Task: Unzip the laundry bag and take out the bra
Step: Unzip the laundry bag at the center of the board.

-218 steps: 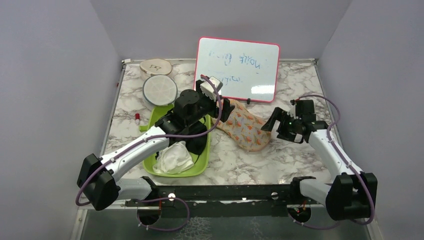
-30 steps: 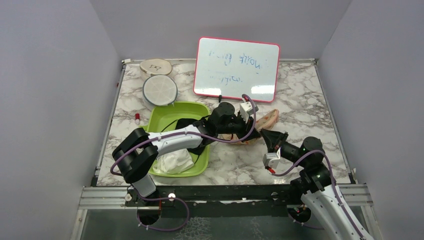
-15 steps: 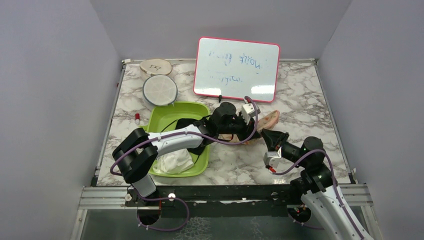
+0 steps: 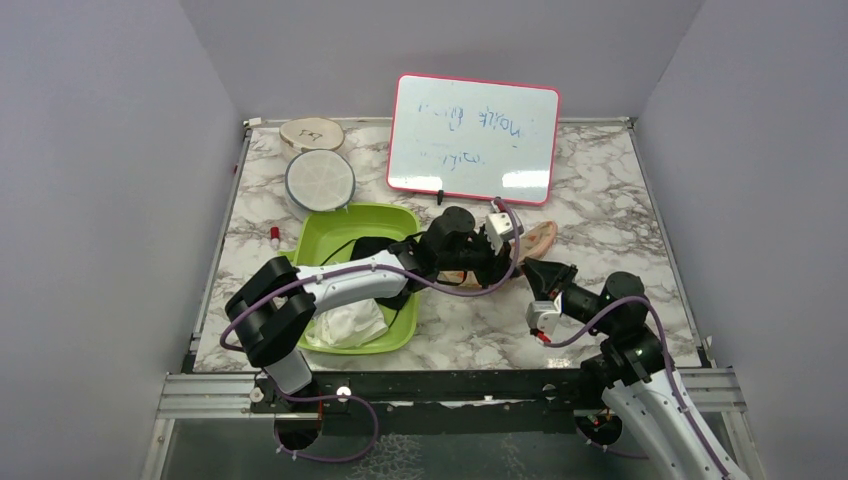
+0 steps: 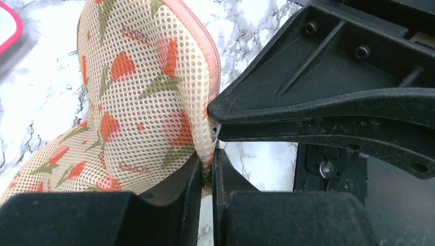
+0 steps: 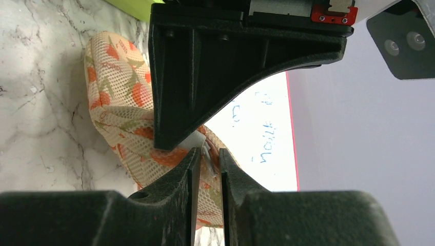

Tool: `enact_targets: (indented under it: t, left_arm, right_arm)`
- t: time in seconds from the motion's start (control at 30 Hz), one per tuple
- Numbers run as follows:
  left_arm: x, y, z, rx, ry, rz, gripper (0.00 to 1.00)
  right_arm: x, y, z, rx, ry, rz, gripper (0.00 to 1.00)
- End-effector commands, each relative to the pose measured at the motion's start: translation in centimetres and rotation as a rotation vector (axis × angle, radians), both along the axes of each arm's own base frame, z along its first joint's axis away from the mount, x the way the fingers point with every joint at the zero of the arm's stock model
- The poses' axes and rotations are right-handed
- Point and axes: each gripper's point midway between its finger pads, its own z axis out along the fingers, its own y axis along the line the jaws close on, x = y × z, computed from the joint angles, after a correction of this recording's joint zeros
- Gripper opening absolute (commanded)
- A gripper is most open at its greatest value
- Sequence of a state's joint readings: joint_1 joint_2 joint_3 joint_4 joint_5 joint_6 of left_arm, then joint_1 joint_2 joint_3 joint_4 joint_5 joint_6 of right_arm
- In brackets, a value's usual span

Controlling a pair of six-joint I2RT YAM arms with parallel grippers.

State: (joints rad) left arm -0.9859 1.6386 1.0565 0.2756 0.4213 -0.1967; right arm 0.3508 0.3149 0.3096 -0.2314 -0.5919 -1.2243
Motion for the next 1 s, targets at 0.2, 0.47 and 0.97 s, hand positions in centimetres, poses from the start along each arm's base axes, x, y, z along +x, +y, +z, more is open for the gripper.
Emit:
enact_targets:
  t: [0.2, 0.47, 0.97]
  left_arm:
    - [0.4, 0.1, 2.8, -0.026, -0.106, 0.017, 0.00]
    - [0.4, 0.3, 3.3, -0.042, -0.122, 0.025, 0.00]
    - [0.4, 0.5, 3.7, -0.054, -0.147, 0.020, 0.00]
  right_arm:
    - [0.3, -0.9, 0.1, -0.018, 0.015, -0.054, 0.18]
    - [0.3, -1.0, 0.7, 0.016, 0.023, -0.071, 0.25]
    - [0.1, -1.0, 1.7, 0.065, 0.048, -0.078, 0.21]
